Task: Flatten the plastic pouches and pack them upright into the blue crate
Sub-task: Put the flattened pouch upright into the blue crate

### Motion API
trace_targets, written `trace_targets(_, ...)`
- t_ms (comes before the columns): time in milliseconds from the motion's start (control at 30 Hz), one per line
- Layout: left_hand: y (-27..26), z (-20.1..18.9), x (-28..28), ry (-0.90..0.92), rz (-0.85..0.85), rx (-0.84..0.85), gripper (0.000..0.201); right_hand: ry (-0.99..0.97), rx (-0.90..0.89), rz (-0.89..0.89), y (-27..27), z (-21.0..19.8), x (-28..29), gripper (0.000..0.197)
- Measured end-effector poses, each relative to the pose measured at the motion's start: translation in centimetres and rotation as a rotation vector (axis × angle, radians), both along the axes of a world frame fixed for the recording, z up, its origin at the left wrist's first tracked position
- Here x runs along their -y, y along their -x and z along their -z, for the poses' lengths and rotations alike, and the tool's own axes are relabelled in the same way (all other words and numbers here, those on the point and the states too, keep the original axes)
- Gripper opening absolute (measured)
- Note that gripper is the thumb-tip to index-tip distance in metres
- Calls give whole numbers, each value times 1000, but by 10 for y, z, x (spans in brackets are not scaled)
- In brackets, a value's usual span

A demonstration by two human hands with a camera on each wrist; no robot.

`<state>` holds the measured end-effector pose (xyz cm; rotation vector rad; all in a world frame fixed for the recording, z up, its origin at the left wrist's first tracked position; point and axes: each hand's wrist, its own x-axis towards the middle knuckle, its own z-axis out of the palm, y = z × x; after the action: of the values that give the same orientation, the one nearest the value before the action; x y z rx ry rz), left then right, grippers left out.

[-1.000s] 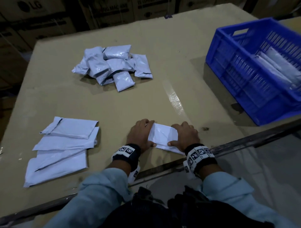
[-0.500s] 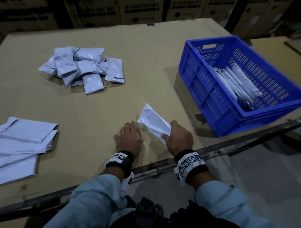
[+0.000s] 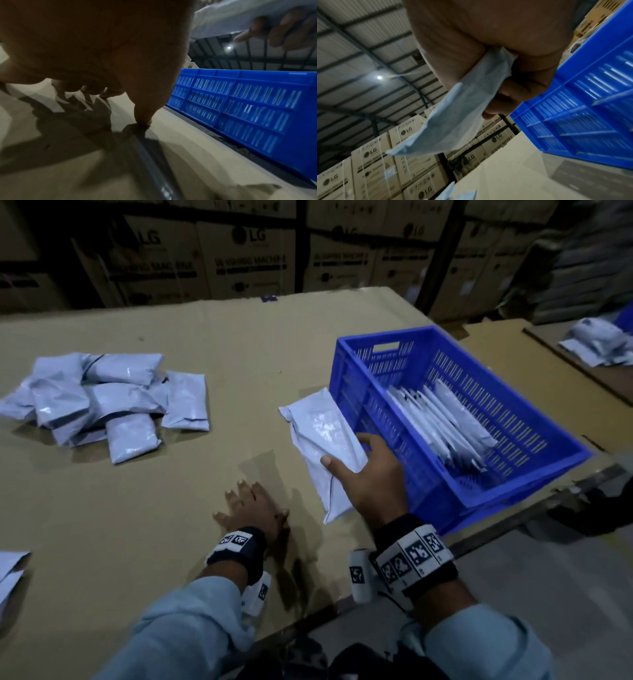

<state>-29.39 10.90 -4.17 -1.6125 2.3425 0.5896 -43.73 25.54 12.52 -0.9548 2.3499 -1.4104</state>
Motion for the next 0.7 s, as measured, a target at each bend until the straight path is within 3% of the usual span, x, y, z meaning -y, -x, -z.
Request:
trace_targets(67,12,-2,4,3,-21,13,103,87,-2,42,12,-8,5,49)
trace_targets(233,48,-2,13,-33,-84,-39,110,164,27,80,52,-26,9,18)
trace_targets(400,91,-13,0,-41,-45,26,118,235,-62,107,121,-56,-6,24)
trace_targets(567,126,-5,-1,-86,-122,87,135,55,-262,250,217,-86,-33,22)
trace_targets(700,144,23,16,-60,-169,137,149,-279,-453,361,295,-81,-35,22)
